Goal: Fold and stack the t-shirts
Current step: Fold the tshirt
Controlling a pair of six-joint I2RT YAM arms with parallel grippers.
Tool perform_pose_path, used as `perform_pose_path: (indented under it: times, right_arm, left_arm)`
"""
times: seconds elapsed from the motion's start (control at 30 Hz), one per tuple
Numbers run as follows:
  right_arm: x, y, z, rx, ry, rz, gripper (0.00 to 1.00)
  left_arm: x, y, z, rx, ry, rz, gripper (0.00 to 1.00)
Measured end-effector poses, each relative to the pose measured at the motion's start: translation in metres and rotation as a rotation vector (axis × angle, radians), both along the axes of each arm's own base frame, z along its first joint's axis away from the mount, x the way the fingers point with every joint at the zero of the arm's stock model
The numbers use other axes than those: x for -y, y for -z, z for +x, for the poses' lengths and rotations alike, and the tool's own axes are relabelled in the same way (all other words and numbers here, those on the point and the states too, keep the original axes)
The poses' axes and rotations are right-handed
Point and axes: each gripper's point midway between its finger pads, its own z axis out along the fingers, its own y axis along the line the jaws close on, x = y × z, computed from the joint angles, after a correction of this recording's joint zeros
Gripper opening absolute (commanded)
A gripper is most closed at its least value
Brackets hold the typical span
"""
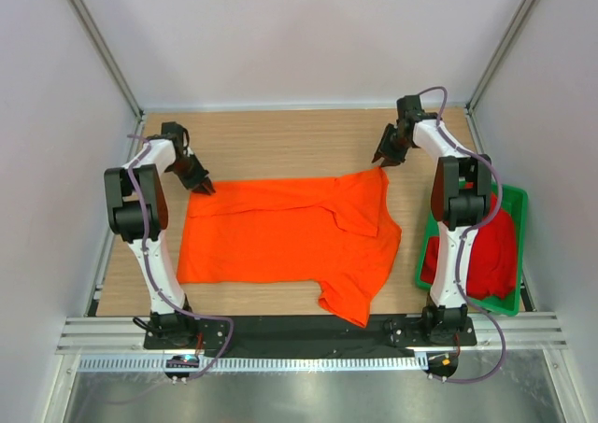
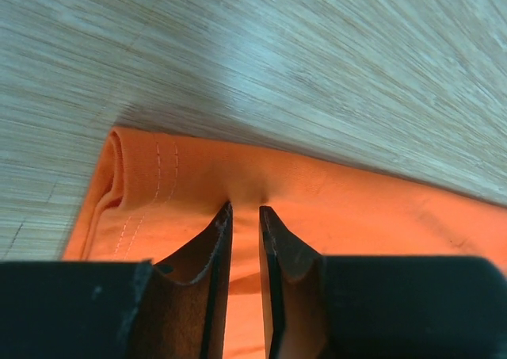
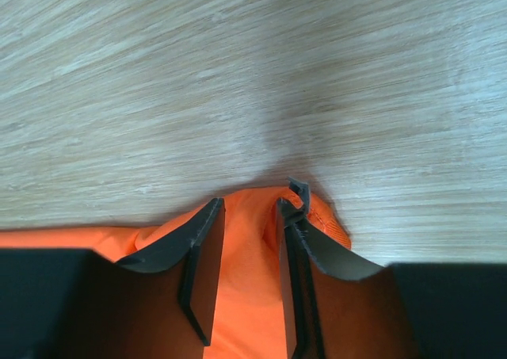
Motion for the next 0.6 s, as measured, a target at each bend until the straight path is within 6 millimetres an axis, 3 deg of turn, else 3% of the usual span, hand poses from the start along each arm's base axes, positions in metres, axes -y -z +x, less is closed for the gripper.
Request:
perform_pose_path:
  times: [0.43,0.53,0.6]
  right_arm:
    - [-0.003,0.010,-0.008,-0.038,0.021,0.022,0.35]
    - [-0.003,0.015,-0.012,-0.055,0.026,0.024,0.28]
    - [-0.002,0.017,-0.013,-0.059,0.028,0.023,0.12]
  left_arm:
    - [-0.002,0.002,-0.003,-0.013,0.003,0.011,0.13]
    - [-0.002,0.002,-0.002,-0.015,0.003,0.010,0.13]
    - [-0.002,0.002,-0.002,-0.015,0.003,0.011,0.13]
